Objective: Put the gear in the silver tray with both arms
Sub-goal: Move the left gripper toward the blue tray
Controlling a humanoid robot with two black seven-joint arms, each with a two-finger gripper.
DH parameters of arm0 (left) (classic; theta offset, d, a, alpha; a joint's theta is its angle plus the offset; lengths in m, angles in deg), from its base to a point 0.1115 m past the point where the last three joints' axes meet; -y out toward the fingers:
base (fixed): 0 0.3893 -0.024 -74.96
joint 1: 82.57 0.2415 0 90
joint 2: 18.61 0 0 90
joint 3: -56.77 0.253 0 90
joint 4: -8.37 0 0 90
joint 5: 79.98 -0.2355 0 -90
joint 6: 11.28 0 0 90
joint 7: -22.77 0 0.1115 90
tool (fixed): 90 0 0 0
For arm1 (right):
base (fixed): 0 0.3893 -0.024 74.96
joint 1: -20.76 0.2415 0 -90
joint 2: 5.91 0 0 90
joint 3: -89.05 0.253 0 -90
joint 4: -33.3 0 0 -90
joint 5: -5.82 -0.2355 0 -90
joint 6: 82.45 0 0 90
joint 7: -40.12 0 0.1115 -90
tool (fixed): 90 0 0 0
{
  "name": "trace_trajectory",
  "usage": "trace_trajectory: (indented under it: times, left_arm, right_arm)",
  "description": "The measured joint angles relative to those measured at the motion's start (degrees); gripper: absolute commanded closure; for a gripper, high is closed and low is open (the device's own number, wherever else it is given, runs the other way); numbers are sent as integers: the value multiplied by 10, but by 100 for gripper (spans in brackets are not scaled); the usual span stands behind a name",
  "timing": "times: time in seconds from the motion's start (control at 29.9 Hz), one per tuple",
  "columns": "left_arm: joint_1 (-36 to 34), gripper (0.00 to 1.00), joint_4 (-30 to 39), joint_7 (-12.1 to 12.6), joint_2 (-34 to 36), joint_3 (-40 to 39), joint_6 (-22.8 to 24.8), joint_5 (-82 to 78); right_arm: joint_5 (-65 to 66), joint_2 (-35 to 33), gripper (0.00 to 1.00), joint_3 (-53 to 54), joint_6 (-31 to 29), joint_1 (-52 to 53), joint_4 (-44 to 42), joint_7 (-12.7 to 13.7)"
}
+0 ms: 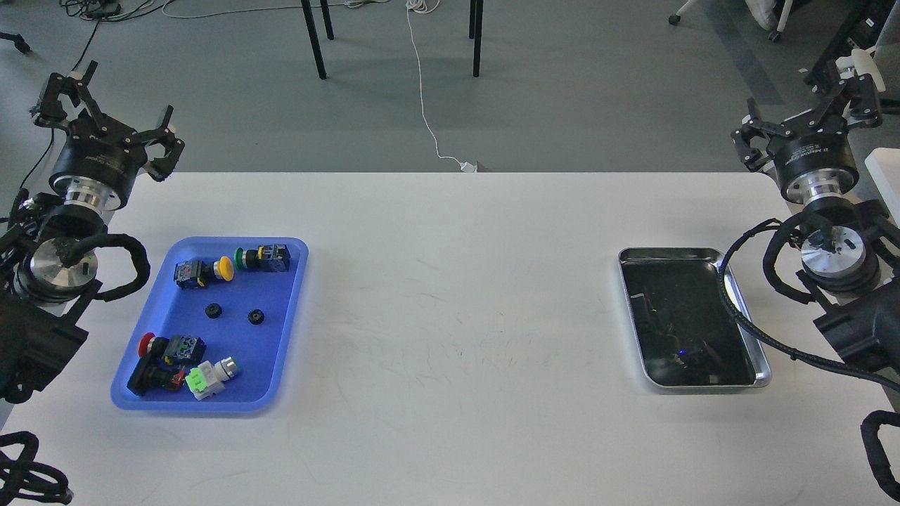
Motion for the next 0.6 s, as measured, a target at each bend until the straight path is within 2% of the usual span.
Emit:
trace_trajectory:
  times: [0.33,0.43,0.6]
  left_arm:
    - [-2,2,0,0,14,1,3,-1]
    - [0,2,2,0,24,1,17,-2]
    - [6,2,41,-1,55,8,31,-11]
  right_arm:
    - [6,0,1,-18,-2,0,2,-3]
    - [6,-1,1,-27,-4,2,5,-3]
    - [6,-1,1,-30,-31,4,8,-2]
